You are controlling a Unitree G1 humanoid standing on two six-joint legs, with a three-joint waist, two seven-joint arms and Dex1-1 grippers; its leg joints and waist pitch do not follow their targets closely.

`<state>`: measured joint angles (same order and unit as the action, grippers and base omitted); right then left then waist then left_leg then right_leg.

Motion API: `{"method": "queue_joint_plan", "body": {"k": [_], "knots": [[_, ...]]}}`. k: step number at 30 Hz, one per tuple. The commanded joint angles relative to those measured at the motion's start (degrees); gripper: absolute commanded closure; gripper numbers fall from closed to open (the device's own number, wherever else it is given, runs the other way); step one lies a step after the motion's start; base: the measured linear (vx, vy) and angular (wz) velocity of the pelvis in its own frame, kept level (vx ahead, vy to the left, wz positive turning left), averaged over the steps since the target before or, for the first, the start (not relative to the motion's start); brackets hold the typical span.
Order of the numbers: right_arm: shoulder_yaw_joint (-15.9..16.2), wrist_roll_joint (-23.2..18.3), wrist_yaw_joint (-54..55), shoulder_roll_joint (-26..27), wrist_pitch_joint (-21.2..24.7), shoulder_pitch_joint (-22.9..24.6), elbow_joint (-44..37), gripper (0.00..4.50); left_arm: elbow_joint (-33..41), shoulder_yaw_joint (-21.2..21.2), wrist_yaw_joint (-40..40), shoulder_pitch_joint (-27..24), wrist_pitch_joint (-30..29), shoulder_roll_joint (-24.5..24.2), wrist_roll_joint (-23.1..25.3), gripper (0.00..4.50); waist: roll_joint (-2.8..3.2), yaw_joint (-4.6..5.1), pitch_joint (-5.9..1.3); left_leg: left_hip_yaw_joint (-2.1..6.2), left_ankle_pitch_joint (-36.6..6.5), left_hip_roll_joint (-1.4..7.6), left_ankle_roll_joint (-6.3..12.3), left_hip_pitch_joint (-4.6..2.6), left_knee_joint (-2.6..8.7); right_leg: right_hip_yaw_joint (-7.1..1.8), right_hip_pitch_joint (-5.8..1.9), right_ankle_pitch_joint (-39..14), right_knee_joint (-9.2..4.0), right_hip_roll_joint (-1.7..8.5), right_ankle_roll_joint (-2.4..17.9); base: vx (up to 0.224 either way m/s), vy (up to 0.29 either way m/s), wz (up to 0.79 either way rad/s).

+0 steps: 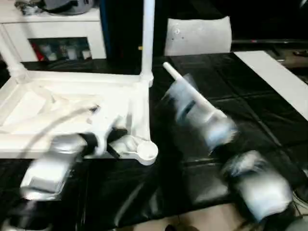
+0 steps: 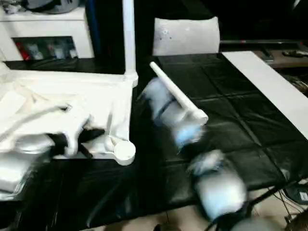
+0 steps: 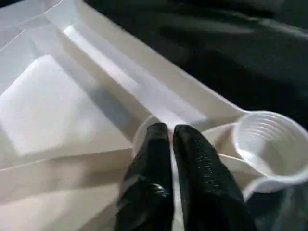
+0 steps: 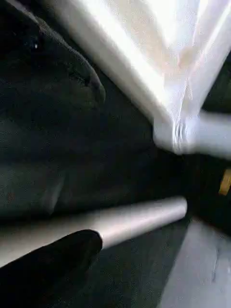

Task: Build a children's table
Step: Rotate table base, then pick table leg

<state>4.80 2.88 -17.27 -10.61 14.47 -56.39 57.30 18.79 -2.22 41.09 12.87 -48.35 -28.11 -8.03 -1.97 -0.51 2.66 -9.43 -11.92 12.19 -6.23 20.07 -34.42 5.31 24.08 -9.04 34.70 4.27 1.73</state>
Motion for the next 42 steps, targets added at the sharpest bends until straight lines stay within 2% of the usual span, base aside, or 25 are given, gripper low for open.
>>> {"method": "queue_joint_plan", "body": {"k": [1,2,3,5,6,7,9,10,11,12,13,14,16,17,18,19,21,22,24,26,27,29,33,41,42], "knots": [[-0.19,1.02,-0.09,-1.42,-0.74,-1.74,4.74,0.0,4.18,0.81,2.28,-1.39,0.27,-1.41,-1.88,3.97,0.23,-0.2,-3.43,-0.47,-9.85,0.36,1.07,0.4,3.69,-2.72,-3.39,-13.46,-3.15,2.84,11.16,0.0,0.0,0.0],[0.0,1.41,-0.68,-2.47,-0.77,-3.21,7.41,0.0,7.47,1.29,3.74,-2.89,0.28,-2.85,-3.21,3.83,0.12,-0.46,-3.48,-0.41,-9.22,0.33,1.26,0.61,3.6,-2.78,-3.61,-13.43,-2.82,3.04,11.22,0.0,0.0,0.0],[0.0,1.41,-0.68,-2.47,-0.77,-3.21,7.41,0.0,7.47,1.29,3.74,-2.89,0.28,-2.85,-3.21,3.75,0.08,-0.44,-3.37,-0.48,-8.86,0.3,1.34,0.78,3.55,-2.85,-3.54,-13.09,-2.75,3.02,11.44,0.0,0.0,0.0],[1.12,3.33,-1.4,-3.75,-0.65,-4.96,11.5,0.0,13.53,3.0,5.64,-5.48,-2.08,-4.94,-6.31,3.67,-0.22,-0.56,-3.31,-0.56,-8.4,0.36,1.41,0.8,3.5,-2.78,-3.57,-12.54,-2.74,2.94,11.45,0.0,0.0,0.0],[1.27,3.76,-1.24,-4.0,-0.84,-5.28,12.37,0.0,14.91,3.39,6.01,-5.99,-2.8,-5.44,-7.02,3.67,-0.71,-0.48,-3.02,-0.43,-8.03,0.38,1.36,1.26,3.56,-2.79,-3.71,-12.54,-2.41,3.01,11.7,0.0,0.0,0.0],[1.26,3.92,-1.12,-4.14,-0.95,-5.45,12.86,0.0,15.63,3.62,5.99,-6.16,-3.55,-5.61,-7.42,3.6,-0.63,-0.54,-3.15,-0.51,-7.92,0.38,1.27,1.06,3.46,-2.82,-3.62,-12.51,-2.42,3.06,11.68,0.0,0.0,0.0],[1.07,4.26,-1.14,-4.77,-1.29,-5.99,14.95,0.0,19.44,5.0,6.11,-7.36,-7.04,-6.77,-9.15,3.3,-1.33,-0.67,-2.06,-0.7,-8.09,0.38,1.8,1.2,3.6,-2.95,-2.93,-13.37,-2.54,2.83,11.1,0.0,0.0,0.0],[0.89,4.26,-0.94,-4.9,-1.55,-6.1,15.77,0.0,20.71,5.63,6.26,-7.98,-8.03,-7.35,-9.69,3.29,-1.22,-0.71,-1.96,-0.56,-8.6,0.36,1.67,1.27,3.66,-2.9,-3.01,-14.31,-2.57,2.82,10.84,0.0,0.0,0.0],[0.26,3.9,-0.95,-5.0,-2.18,-6.09,17.13,0.0,23.14,6.98,6.46,-9.08,-9.85,-8.39,-10.56,3.29,-1.45,-0.76,-1.34,-0.58,-10.57,0.43,1.34,1.03,3.75,-2.91,-2.51,-17.03,-2.89,2.85,10.03,0.0,0.0,0.0],[0.13,3.83,-0.98,-5.01,-2.33,-6.13,17.42,0.0,23.56,7.23,6.42,-9.25,-10.14,-8.56,-10.8,3.25,-1.52,-0.74,-0.97,-0.46,-11.63,0.42,1.01,1.12,3.94,-2.84,-2.52,-18.52,-3.06,2.75,9.34,0.0,0.0,0.0],[-0.1,3.79,-0.76,-5.08,-2.48,-6.18,17.97,0.0,24.45,7.86,6.34,-9.57,-10.78,-8.88,-11.36,3.15,-1.58,-0.81,-0.8,-0.51,-12.29,0.42,0.81,0.85,3.93,-2.84,-2.28,-19.16,-3.2,2.67,9.04,0.0,0.0,0.0],[-0.1,3.87,-0.7,-5.14,-2.52,-6.14,18.18,0.0,24.84,8.27,6.33,-9.71,-11.17,-9.04,-11.6,2.98,-1.9,-0.92,-0.23,-0.44,-12.96,0.4,0.76,0.95,4.11,-2.87,-2.12,-19.72,-3.31,2.62,8.82,0.0,0.0,0.0],[-1.22,3.46,-0.54,-5.21,-2.16,-6.07,19.04,0.0,26.28,9.62,6.4,-10.56,-12.35,-10.14,-12.31,2.86,-1.78,-1.31,-0.04,-0.37,-13.19,0.46,0.5,0.69,4.14,-2.94,-2.08,-19.94,-3.25,2.73,8.56,0.0,0.0,0.0],[-1.22,3.46,-0.54,-5.21,-2.16,-6.07,19.04,0.0,26.28,9.62,6.4,-10.56,-12.35,-10.14,-12.31,2.82,-1.91,-1.45,0.06,-0.36,-12.45,0.45,0.46,0.72,4.15,-2.97,-2.16,-18.82,-3.1,2.68,8.85,0.0,0.0,0.0],[-1.9,3.44,-0.5,-5.28,-1.88,-6.13,19.67,0.0,27.21,10.43,6.33,-11.03,-13.3,-11.07,-13.07,2.7,-2.37,-1.52,0.37,-0.37,-11.95,0.39,0.62,0.93,4.18,-3.06,-2.28,-18.75,-3.01,2.76,8.88,0.0,0.0,0.0],[-1.85,3.64,-0.51,-5.35,-1.77,-6.11,19.83,0.0,27.51,10.72,6.25,-11.14,-13.68,-11.2,-13.29,2.7,-2.32,-1.64,0.52,-0.35,-11.57,0.4,0.61,0.84,4.19,-3.08,-2.18,-18.61,-3.01,2.82,8.98,0.0,0.0,0.0],[-2.06,3.58,-0.41,-5.46,-1.52,-6.15,20.17,0.0,28.24,11.25,5.87,-11.33,-14.67,-11.36,-13.77,2.4,-2.13,-1.73,0.61,-0.45,-9.21,0.48,0.61,0.7,4.1,-3.17,-2.19,-14.85,-2.59,2.75,10.43,0.0,0.0,0.0],[-2.76,3.13,-0.15,-5.59,-1.0,-6.18,20.51,0.0,29.07,11.85,5.43,-11.69,-15.57,-11.6,-14.22,2.4,-2.68,-1.67,0.88,-0.52,-8.26,0.39,0.75,0.96,4.1,-3.22,-2.27,-13.65,-2.51,2.73,10.65,0.0,0.0,0.0],[-3.15,3.08,0.13,-5.98,-0.36,-6.16,20.84,0.0,29.94,12.1,5.01,-12.25,-16.18,-11.79,-14.58,2.4,-2.45,-1.7,0.9,-0.51,-6.05,0.37,1.18,1.04,3.98,-3.24,-2.38,-10.68,-2.07,2.64,11.46,0.0,0.0,0.0],[-3.63,2.92,0.21,-6.27,0.2,-6.09,21.02,0.0,30.34,12.18,4.65,-12.41,-16.62,-11.8,-14.95,2.4,-2.62,-1.7,0.72,-0.64,-3.59,0.23,1.69,1.2,3.76,-3.34,-2.6,-7.24,-1.66,2.58,12.23,0.0,0.0,0.0],[-3.82,2.8,0.21,-6.33,0.39,-6.08,21.05,0.0,30.43,12.29,4.62,-12.41,-16.75,-11.82,-15.07,2.4,-2.8,-1.77,1.02,-0.71,-2.84,0.16,2.26,1.29,3.77,-3.38,-2.46,-5.9,-1.59,2.48,12.65,0.0,0.0,0.0],[-4.71,2.64,0.27,-6.72,1.39,-5.78,21.24,0.0,30.89,12.49,4.25,-12.63,-17.31,-12.39,-15.64,2.4,-2.84,-1.76,1.39,-0.68,-4.43,0.21,2.32,1.31,3.88,-3.35,-2.42,-8.19,-1.9,2.6,12.43,0.0,0.0,0.0],[-4.01,4.18,-0.03,-7.91,2.38,-5.3,21.52,0.0,31.67,12.83,3.82,-12.93,-18.1,-12.95,-16.41,2.4,-2.93,-1.79,1.83,-0.54,-7.11,0.3,0.8,1.19,4.0,-3.33,-2.31,-12.67,-2.32,2.77,11.22,0.0,0.0,0.0],[-5.9,3.46,-3.96,-9.29,6.68,-6.36,21.63,0.0,31.84,12.53,2.28,-11.93,-17.99,-12.45,-17.53,2.4,-3.09,-1.74,1.79,-0.54,-5.94,0.29,1.24,1.23,3.85,-3.39,-2.51,-11.71,-2.14,2.75,11.6,0.0,0.0,0.0],[-6.44,2.93,-4.6,-9.25,7.23,-6.57,21.62,0.17,31.59,12.45,2.02,-11.71,-17.74,-12.12,-17.5,2.37,-3.06,-1.76,1.79,-0.54,-5.78,0.26,1.33,1.23,3.81,-3.38,-2.51,-11.63,-2.14,2.75,11.66,0.0,0.0,0.0]]}}
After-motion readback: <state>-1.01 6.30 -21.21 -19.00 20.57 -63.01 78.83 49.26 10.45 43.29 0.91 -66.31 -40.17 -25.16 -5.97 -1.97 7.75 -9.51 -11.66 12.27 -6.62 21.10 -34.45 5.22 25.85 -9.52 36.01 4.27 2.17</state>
